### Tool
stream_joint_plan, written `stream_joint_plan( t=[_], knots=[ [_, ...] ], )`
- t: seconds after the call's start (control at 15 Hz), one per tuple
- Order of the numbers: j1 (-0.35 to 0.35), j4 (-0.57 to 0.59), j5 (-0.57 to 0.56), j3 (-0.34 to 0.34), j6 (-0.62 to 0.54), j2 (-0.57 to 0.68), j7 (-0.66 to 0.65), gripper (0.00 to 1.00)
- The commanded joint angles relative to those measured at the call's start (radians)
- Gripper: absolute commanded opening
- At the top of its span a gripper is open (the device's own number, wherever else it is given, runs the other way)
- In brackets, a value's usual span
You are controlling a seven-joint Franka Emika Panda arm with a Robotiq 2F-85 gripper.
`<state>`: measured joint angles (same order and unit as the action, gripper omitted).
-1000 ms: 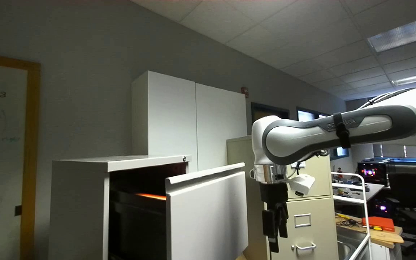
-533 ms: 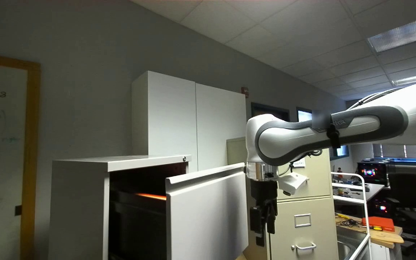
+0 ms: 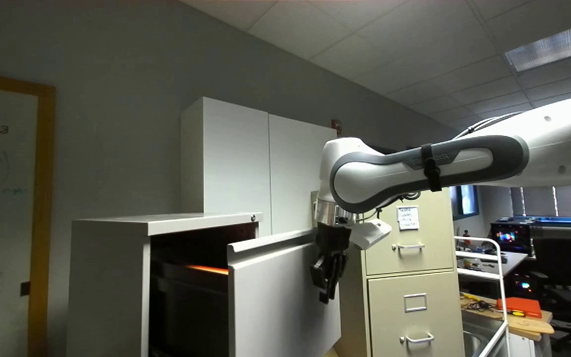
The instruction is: Close the upper drawer
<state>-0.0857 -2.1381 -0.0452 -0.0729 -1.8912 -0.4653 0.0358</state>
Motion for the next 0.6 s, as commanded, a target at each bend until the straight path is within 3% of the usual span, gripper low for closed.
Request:
stream_joint_plan(
  t=[0.0,0.53],
  knots=[
    [0.005,0.107,-0.014,-0.019,-0.049,0.060,-0.024,0.00],
    [-0.015,0.295,0.022,-0.013,-0.089,0.200,0.032,0.00]
  ],
)
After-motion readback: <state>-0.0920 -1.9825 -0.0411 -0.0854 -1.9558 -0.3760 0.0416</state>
